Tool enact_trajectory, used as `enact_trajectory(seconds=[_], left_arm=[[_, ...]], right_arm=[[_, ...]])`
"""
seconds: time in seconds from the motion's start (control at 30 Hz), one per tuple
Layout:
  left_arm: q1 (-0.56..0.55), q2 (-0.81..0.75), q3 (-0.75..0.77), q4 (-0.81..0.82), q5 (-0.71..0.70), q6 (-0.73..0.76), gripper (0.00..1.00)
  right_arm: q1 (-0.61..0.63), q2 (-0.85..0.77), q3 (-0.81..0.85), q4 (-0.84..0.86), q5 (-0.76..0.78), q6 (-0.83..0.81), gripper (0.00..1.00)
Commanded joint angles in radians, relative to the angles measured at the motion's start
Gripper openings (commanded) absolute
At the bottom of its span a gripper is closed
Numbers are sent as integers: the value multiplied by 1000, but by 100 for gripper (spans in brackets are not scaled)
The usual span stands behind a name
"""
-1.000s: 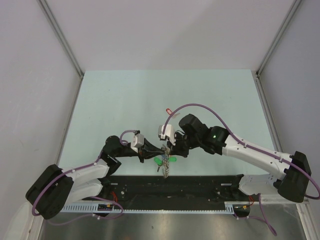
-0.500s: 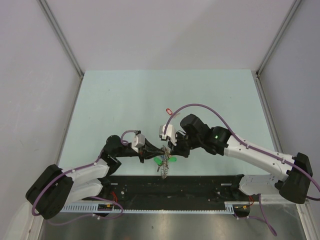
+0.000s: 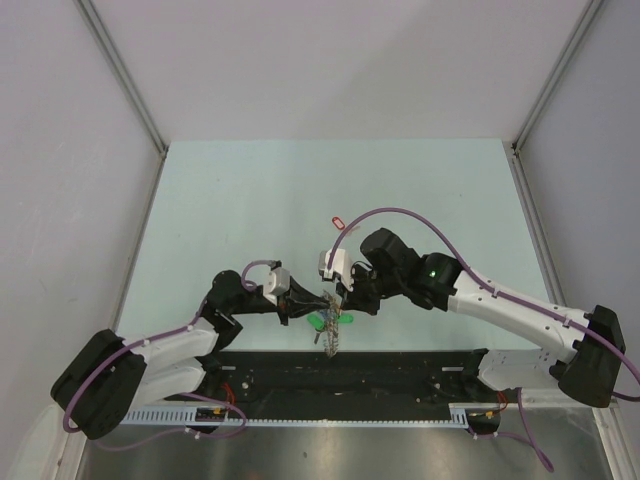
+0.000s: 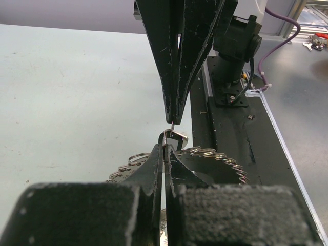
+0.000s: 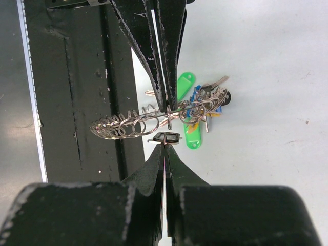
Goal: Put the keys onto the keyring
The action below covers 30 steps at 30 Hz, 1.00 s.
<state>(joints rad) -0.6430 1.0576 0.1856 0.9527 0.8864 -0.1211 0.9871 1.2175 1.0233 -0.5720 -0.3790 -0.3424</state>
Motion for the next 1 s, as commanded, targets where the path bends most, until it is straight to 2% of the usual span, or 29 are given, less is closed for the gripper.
enact_trajectory(seconds=[0.0,0.97], left_arm=[[-6,-13,44,37,16,18,0],[-6,-4,46,51,36,12,0]], right_arm=[[2,-19,44,11,-1,-10,0],[1,14,64,9,2,-18,0]])
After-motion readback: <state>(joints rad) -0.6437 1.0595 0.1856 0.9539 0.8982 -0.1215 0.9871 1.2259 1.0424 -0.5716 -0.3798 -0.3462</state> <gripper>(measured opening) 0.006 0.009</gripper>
